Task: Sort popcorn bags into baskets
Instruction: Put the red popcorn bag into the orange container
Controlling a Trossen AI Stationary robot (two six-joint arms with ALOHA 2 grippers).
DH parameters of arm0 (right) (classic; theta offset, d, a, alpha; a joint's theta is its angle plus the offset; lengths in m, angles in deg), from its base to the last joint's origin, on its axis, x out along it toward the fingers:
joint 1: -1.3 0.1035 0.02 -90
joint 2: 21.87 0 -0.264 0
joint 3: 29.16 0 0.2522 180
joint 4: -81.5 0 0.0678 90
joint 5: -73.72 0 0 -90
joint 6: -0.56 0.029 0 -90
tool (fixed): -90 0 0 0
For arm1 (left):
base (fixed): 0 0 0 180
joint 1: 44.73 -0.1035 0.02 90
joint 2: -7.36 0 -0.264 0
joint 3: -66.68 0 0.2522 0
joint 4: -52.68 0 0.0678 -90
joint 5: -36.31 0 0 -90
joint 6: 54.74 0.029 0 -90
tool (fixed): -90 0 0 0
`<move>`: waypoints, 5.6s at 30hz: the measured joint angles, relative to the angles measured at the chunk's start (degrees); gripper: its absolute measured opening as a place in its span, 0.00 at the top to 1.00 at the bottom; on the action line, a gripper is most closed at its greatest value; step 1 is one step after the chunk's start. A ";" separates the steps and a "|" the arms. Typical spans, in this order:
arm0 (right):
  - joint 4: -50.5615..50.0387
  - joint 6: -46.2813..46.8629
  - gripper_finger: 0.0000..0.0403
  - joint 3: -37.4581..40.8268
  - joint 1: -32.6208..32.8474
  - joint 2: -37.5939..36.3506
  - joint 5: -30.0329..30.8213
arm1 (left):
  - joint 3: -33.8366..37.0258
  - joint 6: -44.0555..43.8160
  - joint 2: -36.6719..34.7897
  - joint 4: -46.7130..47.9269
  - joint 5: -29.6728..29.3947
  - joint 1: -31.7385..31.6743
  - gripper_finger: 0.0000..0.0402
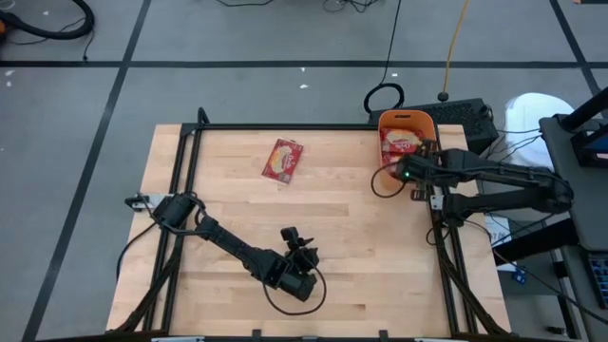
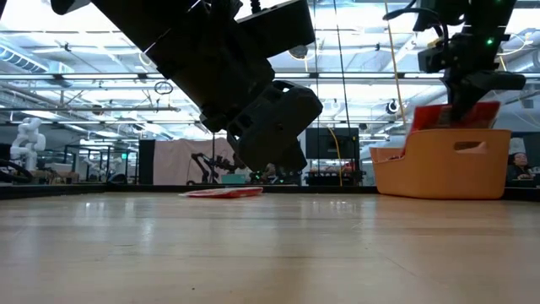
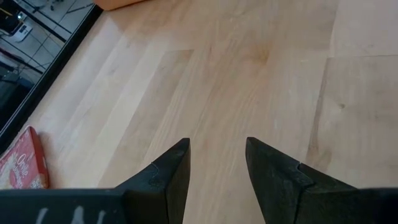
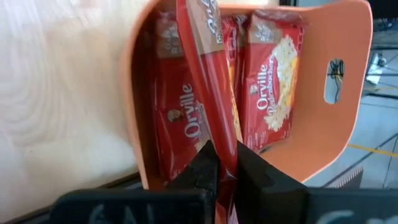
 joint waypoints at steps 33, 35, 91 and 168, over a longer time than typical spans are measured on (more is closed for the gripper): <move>9.09 7.76 0.80 -0.02 -4.27 -0.01 -6.08 | 0.00 0.13 0.02 0.00 2.91 0.00 0.60; 14.97 9.07 0.83 -0.02 -5.20 0.28 -8.18 | 0.00 0.17 0.02 -0.12 2.91 -0.09 0.60; 26.93 39.43 1.00 2.27 10.37 -11.68 -21.61 | 0.07 0.32 -2.74 4.61 1.42 -0.58 0.60; 73.91 25.49 1.00 15.32 51.03 20.94 15.08 | 14.16 -21.96 -7.72 6.74 2.40 -26.10 0.22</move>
